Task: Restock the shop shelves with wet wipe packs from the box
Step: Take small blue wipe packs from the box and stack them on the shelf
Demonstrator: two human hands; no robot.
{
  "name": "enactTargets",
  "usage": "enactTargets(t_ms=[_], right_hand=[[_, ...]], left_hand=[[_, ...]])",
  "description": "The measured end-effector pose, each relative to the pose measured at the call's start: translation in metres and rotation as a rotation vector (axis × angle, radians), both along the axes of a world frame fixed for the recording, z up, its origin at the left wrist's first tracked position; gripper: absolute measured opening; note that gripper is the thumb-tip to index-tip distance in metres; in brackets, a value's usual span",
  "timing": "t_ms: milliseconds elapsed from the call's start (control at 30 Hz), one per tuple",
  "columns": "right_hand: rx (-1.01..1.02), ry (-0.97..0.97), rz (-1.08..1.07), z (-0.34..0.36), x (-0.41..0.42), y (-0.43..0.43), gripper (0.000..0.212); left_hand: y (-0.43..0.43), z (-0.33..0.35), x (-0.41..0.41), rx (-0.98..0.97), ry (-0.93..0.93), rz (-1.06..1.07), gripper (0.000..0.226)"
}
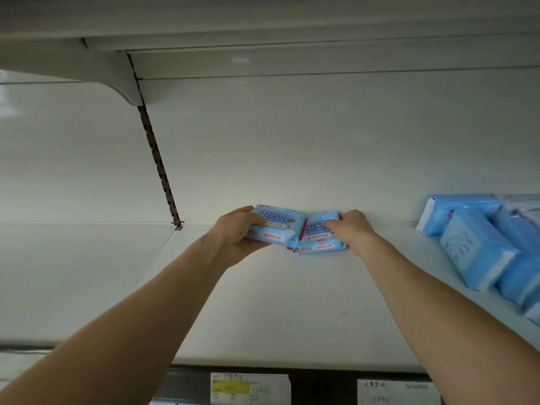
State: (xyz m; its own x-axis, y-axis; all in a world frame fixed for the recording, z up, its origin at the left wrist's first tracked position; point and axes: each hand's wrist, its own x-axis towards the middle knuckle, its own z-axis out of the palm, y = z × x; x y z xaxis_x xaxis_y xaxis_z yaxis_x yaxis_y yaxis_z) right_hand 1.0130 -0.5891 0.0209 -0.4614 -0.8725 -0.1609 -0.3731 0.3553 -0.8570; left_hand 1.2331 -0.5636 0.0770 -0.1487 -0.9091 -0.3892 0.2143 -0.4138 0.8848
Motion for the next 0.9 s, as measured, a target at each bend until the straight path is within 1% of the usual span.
enactTargets(t_ms=[67,200,300,333,367,433,467,533,600,633,733,767,800,867,900], right_hand=[[0.027,0.094,0.023,0.003,-0.003,0.000,0.017],[0.094,0.182,0.069,0.006,-0.012,0.001,0.021],[0.004,0.234,0.046,0.021,-0.017,0.008,0.012],[-0.044,0.204,0.046,0.028,-0.018,0.011,0.012],[-0.059,0.114,0.072,0.036,-0.016,0.017,0.014],[0.011,-0.172,0.194,0.052,-0.011,0.031,0.016],[0.053,-0.262,0.258,0.058,-0.009,0.036,0.016],[0.066,-0.270,0.317,0.061,-0.009,0.038,0.012],[0.037,-0.218,0.289,0.059,-0.012,0.036,0.004],[0.031,-0.206,0.273,0.055,-0.013,0.034,0.005],[0.034,-0.168,0.225,0.045,-0.016,0.028,0.023],[0.031,-0.140,0.205,0.041,-0.018,0.025,0.025],[0.023,-0.105,0.184,0.037,-0.019,0.021,0.022],[0.001,-0.016,0.155,0.033,-0.022,0.017,0.009],[-0.015,0.019,0.142,0.031,-0.024,0.015,0.015]], left_hand=[[-0.002,-0.001,-0.009,0.010,0.000,-0.010,0.021],[-0.005,-0.002,-0.025,0.026,-0.005,-0.031,0.020],[-0.007,-0.002,-0.034,0.019,-0.005,-0.068,0.015],[-0.008,-0.002,-0.038,0.017,-0.002,-0.074,0.015],[-0.009,-0.003,-0.041,0.016,0.000,-0.076,0.015],[-0.010,-0.005,-0.050,0.020,0.003,-0.074,0.021],[-0.011,-0.006,-0.054,0.025,0.006,-0.071,0.027],[-0.011,-0.007,-0.060,0.029,-0.007,-0.077,0.037],[-0.012,-0.008,-0.064,0.001,-0.110,-0.108,0.042],[-0.013,-0.007,-0.066,-0.026,-0.189,-0.124,0.045],[-0.016,-0.005,-0.072,-0.094,-0.377,-0.155,0.048],[-0.016,-0.004,-0.074,-0.101,-0.425,-0.172,0.048],[-0.016,-0.003,-0.076,-0.103,-0.474,-0.193,0.047],[-0.016,-0.003,-0.079,-0.100,-0.545,-0.223,0.047],[-0.017,-0.004,-0.080,-0.101,-0.567,-0.230,0.047]])
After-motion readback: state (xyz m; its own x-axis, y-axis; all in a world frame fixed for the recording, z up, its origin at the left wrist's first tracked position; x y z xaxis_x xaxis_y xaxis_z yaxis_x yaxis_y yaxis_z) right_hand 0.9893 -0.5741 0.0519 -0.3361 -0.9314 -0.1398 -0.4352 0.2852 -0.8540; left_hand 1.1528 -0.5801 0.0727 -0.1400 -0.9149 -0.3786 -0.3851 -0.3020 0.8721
